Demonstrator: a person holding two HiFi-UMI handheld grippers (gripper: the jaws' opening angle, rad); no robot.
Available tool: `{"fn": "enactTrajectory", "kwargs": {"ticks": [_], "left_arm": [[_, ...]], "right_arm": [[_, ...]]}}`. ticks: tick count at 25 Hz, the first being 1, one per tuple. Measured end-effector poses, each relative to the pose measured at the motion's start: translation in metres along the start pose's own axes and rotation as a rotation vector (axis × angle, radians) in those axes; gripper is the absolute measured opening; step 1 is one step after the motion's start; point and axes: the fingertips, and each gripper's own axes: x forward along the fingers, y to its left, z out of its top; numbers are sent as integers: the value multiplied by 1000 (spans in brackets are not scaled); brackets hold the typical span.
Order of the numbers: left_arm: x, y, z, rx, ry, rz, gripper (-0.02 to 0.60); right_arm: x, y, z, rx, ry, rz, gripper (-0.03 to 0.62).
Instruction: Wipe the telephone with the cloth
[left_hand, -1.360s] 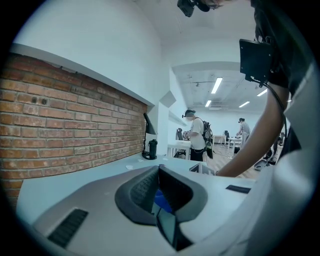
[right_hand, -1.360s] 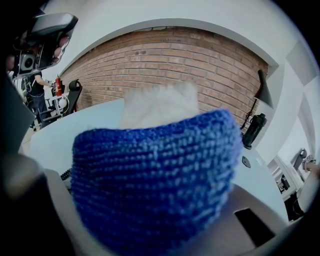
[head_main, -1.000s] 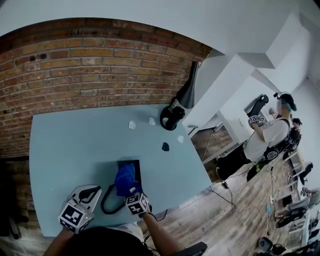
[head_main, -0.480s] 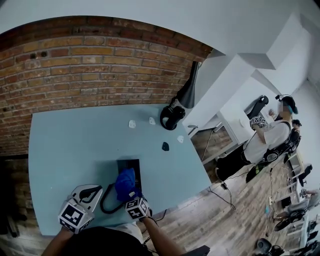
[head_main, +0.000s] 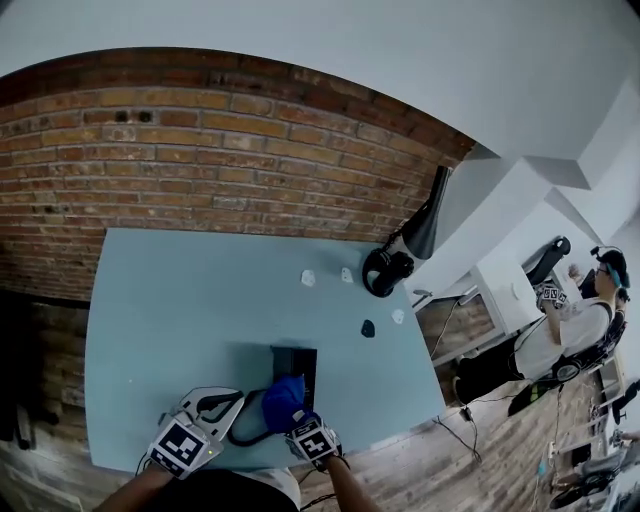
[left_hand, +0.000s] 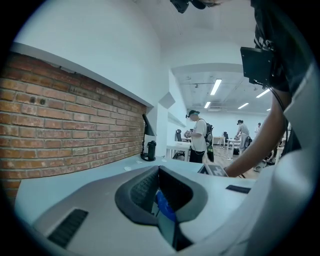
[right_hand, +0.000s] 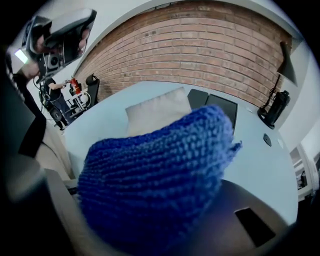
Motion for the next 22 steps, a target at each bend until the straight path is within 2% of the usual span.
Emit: {"fn": "enactTrajectory", "kwargs": {"ticks": [2, 4, 9, 11, 14, 17, 18, 19, 20, 22], "left_arm": [[-1, 3, -2, -14, 11, 7, -9], [-1, 7, -5, -20, 23, 13, -9], [-4, 16, -11, -22, 40, 36, -9], [-6, 20, -12, -25, 46, 49, -9], [-10, 27, -13, -31, 57, 73, -9], [-17, 36, -13, -42, 56, 102, -9], [-19, 38, -15, -49, 60, 111, -9], [-21, 40, -18, -55, 65, 117, -9], [-22, 42, -21, -62, 70, 122, -9], [-22, 44, -25, -70, 79, 125, -9]], "right_arm": [[-15, -10, 27, -14, -34, 18, 86], [-33, -31, 67, -51, -116, -27, 87], [-75, -94, 174, -96, -362, -255, 87], [-78, -114, 198, -114, -398, -342, 87], [-74, -147, 203, -246, -302, -558, 87], [-84, -174, 196, -477, -146, -861, 89], [-87, -177, 194, -567, -101, -937, 90], [-83, -176, 192, -666, -57, -981, 90], [-73, -171, 188, -765, -10, -988, 91], [-41, -157, 170, -915, 87, -908, 91]]}}
